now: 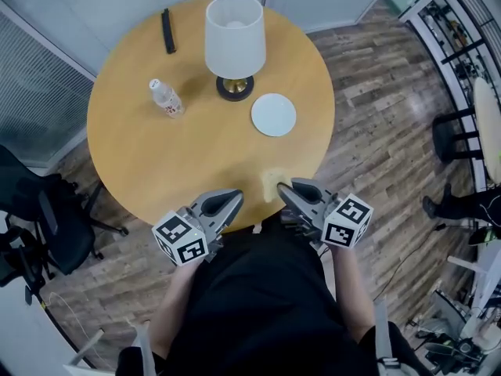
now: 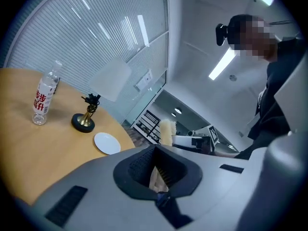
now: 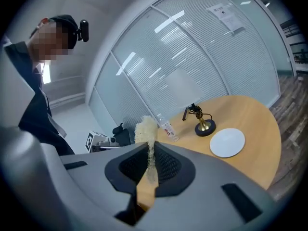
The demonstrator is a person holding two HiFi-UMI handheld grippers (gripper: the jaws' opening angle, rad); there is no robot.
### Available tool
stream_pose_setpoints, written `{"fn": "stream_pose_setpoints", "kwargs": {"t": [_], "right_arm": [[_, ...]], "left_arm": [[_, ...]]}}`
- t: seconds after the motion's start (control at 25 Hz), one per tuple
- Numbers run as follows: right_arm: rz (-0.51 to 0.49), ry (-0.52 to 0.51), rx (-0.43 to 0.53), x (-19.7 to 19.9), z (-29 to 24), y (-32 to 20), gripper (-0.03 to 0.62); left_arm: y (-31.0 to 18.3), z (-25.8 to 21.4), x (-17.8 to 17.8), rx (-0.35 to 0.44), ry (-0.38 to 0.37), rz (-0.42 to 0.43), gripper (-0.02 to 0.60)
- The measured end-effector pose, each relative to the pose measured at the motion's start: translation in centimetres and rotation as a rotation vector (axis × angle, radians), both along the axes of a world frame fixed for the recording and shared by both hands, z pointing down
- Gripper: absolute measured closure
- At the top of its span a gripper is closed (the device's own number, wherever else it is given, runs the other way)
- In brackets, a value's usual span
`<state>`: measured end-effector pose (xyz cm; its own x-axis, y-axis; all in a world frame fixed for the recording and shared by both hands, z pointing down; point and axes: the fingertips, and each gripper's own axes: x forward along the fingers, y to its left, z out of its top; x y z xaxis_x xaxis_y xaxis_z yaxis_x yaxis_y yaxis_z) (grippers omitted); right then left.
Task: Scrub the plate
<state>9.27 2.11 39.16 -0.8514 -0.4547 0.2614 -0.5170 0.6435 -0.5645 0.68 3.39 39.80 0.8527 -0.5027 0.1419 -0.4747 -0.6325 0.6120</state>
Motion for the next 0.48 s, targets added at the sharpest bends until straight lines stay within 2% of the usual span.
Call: {"fn": "stream_pose_setpoints", "kwargs": {"t": [0.2, 0.36, 0.48], "right_arm": [[0.051, -0.026, 0.016, 1.0, -0.9, -0.1, 0.565], [0.097, -0.011, 0.025, 1.6, -0.9, -0.4, 0.565], [0.096, 0.003, 0.047, 1.5, -1.1, -0.2, 0.566]], "left_arm": [[0.3, -0.3, 0.8, 0.028, -0.035, 0.027, 0.571], [0.2, -0.1, 1.1, 0.036, -0.066, 0.044, 0.571], [-0.1, 0.1, 1.0, 0.034, -0.077, 0.052, 0.571]]}}
